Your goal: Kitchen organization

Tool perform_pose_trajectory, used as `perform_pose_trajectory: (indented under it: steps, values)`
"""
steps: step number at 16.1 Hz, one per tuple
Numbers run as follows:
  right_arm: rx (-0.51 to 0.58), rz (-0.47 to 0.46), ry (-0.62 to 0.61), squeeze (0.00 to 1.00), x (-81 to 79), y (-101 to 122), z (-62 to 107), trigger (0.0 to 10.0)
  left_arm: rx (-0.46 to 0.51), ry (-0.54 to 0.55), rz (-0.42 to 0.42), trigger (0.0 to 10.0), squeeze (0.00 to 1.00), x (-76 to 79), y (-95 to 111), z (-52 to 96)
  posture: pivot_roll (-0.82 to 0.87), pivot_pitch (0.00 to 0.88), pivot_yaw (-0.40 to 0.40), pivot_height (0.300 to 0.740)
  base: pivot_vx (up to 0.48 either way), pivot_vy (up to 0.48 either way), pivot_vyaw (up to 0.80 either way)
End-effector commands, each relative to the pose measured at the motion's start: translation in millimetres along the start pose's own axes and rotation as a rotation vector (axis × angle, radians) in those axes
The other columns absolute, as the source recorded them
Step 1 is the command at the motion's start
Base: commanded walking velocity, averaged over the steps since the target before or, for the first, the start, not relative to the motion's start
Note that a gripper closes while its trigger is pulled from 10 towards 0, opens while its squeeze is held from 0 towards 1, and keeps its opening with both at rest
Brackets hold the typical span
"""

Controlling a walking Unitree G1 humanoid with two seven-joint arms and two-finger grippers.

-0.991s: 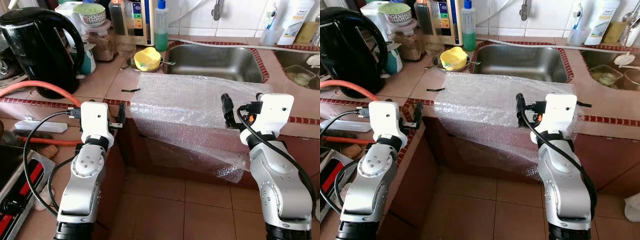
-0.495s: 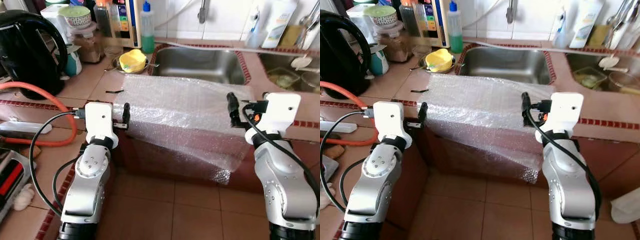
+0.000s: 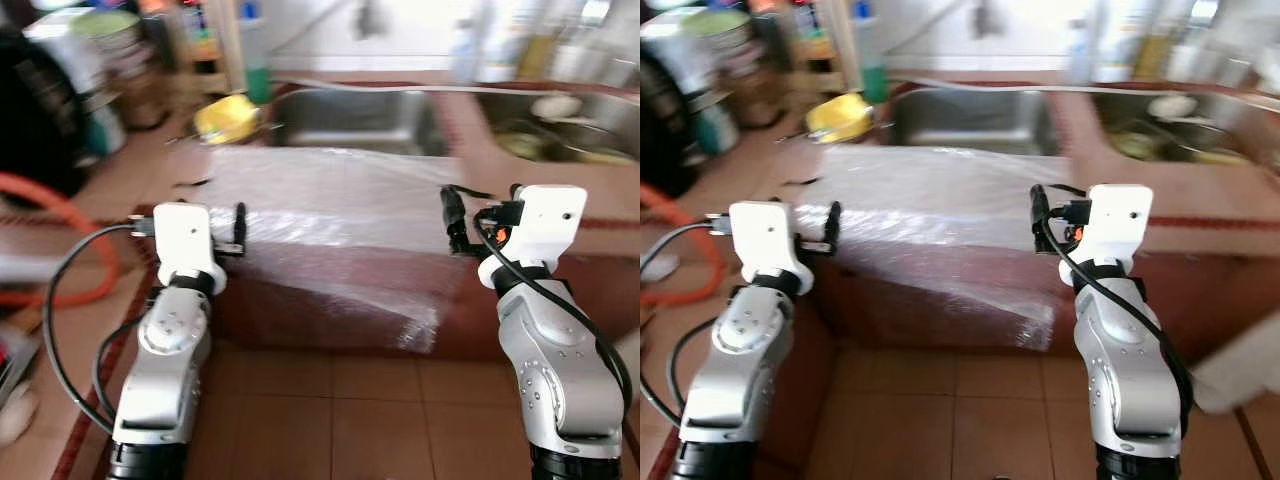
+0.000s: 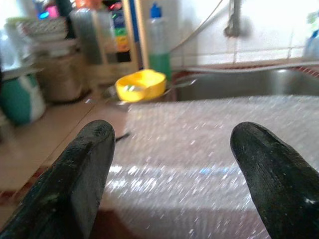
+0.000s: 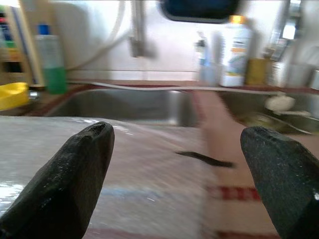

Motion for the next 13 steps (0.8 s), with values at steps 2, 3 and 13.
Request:
perform_pose_trajectory:
  steps: [2, 3, 13]
  values:
    - [0.009, -0.010, 0.002, 0.00, -0.4, 3.1, 0.5, 10.0, 0.015, -0.005, -0.011, 10.0, 0.00, -2.2, 5.2, -3.7, -0.03, 0.067, 0.034, 0.740, 0.000, 0.000, -0.76]
    - [0.010, -0.011, 0.003, 0.00, -0.4, 3.3, 0.5, 10.0, 0.019, -0.008, -0.005, 10.0, 0.00, -2.3, 6.5, -4.3, -0.03, 0.069, 0.034, 0.740, 0.000, 0.000, -0.72]
    - [0.026, 0.002, 0.021, 0.00, -3.5, 7.2, -1.7, 10.0, 0.040, -0.037, 0.036, 10.0, 0.00, 1.6, 12.7, -3.0, -0.03, 0.069, 0.027, 0.740, 0.024, 0.000, 0.00]
Point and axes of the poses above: a point about 5 cm out from each wrist's last joint towards the gripper, its own z axis pointing back from the gripper into the wrist, its own y axis along the axis of the wrist's last joint, x = y × z, the point moved 5 cm from there along -z, pointing out of the wrist towards the gripper, and after that the axes turned 7 degrees about z, right-handed, at the moved point
